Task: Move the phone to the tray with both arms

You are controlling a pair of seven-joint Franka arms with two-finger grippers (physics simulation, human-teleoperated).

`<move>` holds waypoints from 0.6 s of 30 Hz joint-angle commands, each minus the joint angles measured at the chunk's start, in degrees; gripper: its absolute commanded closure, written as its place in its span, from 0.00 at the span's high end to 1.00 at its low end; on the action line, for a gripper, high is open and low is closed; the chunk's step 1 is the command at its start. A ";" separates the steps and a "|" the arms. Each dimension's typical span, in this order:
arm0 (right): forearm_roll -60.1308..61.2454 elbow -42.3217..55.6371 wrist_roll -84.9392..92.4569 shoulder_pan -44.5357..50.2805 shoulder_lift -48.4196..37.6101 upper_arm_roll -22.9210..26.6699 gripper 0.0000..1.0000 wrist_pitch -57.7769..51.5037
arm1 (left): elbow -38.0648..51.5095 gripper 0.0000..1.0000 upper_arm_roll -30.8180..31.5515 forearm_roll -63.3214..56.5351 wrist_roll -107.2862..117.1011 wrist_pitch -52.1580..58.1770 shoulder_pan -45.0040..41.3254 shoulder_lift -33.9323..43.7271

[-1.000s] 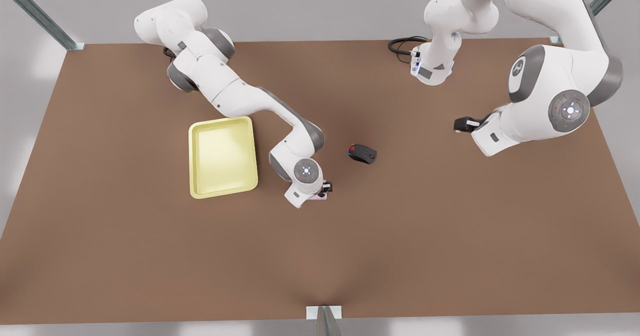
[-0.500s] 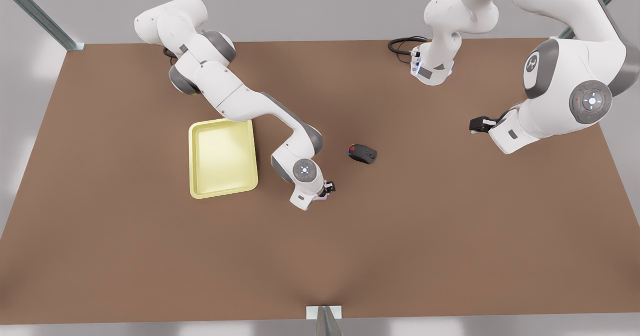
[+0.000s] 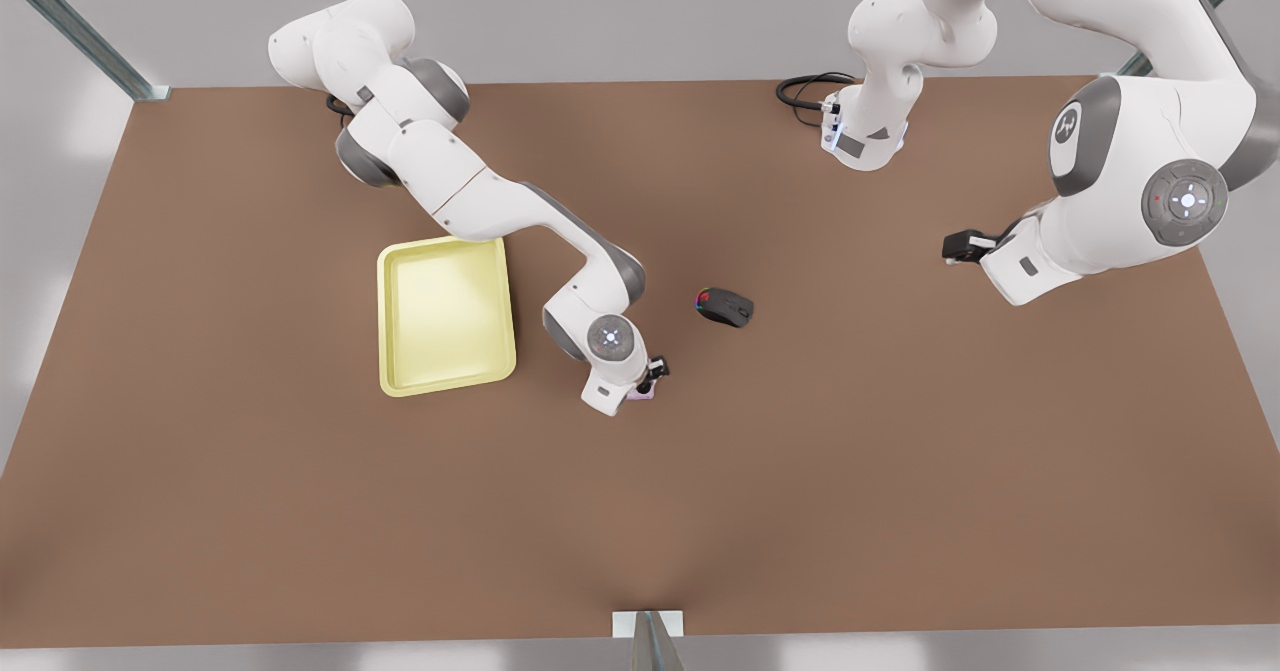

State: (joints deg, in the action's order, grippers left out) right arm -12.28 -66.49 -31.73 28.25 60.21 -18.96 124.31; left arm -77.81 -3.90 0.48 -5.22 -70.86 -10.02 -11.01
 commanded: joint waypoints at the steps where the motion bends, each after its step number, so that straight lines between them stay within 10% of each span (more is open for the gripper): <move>1: 0.76 -0.13 -6.59 -0.04 0.00 -0.03 1.00 -0.21 | 0.02 1.00 0.03 -0.04 -0.93 0.19 0.00 0.03; 18: 0.94 -1.01 -7.47 0.49 -0.18 -0.29 1.00 0.14 | 0.02 1.00 -0.05 -0.04 -0.84 0.19 0.00 0.03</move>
State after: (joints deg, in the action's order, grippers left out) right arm -11.39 -67.48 -35.94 28.62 60.07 -19.25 124.43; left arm -77.79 -3.95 0.46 -5.75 -70.70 -10.02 -11.05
